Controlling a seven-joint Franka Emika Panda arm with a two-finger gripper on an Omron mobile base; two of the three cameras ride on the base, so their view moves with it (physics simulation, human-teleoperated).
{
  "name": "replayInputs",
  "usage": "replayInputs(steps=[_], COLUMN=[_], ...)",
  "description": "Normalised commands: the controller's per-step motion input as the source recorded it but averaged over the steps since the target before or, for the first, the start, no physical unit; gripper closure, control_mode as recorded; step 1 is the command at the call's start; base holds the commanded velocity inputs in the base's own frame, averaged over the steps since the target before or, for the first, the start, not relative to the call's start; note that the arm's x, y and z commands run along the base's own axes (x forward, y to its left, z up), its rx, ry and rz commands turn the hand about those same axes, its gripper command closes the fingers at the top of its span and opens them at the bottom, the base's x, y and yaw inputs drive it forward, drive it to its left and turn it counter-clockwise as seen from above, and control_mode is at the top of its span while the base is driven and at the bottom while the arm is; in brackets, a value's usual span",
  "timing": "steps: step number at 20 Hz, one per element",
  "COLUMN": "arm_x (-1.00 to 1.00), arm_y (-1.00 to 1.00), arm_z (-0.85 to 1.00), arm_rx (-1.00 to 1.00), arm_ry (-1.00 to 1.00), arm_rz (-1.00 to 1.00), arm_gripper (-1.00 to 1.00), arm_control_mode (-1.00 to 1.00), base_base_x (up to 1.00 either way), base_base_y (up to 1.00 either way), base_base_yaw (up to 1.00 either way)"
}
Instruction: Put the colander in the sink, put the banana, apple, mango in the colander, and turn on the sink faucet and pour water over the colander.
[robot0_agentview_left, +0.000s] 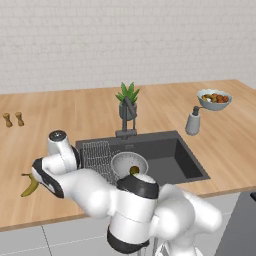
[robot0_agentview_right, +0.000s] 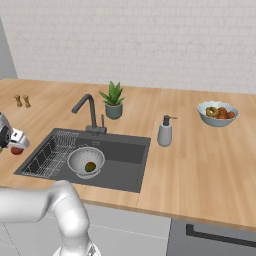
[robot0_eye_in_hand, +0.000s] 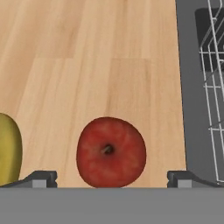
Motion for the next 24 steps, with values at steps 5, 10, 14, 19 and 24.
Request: replayInputs(steps=[5, 10, 14, 19, 24], arm_x=[0.04, 0.01, 0.05, 0.01, 0.00], arm_y=[0.00, 0.00, 0.00, 0.04, 0.00], arm_z=[-0.16, -0.03, -0.24, -0.15, 0.00], arm_rx=[0.00, 0.00, 0.00, 0.00, 0.00], arm_ry=[0.00, 0.00, 0.00, 0.00, 0.00], arm_rz=[0.00, 0.00, 0.00, 0.00, 0.00], arm_gripper=[-1.00, -1.00, -1.00, -1.00, -1.00], arm_control_mode=[-1.00, -1.00, -1.00, -1.00, -1.00], base_base_x=[0.00, 0.00, 0.00, 0.00, 0.00], base_base_y=[0.00, 0.00, 0.00, 0.00, 0.00], base_base_yaw=[0.00, 0.00, 0.00, 0.00, 0.00])
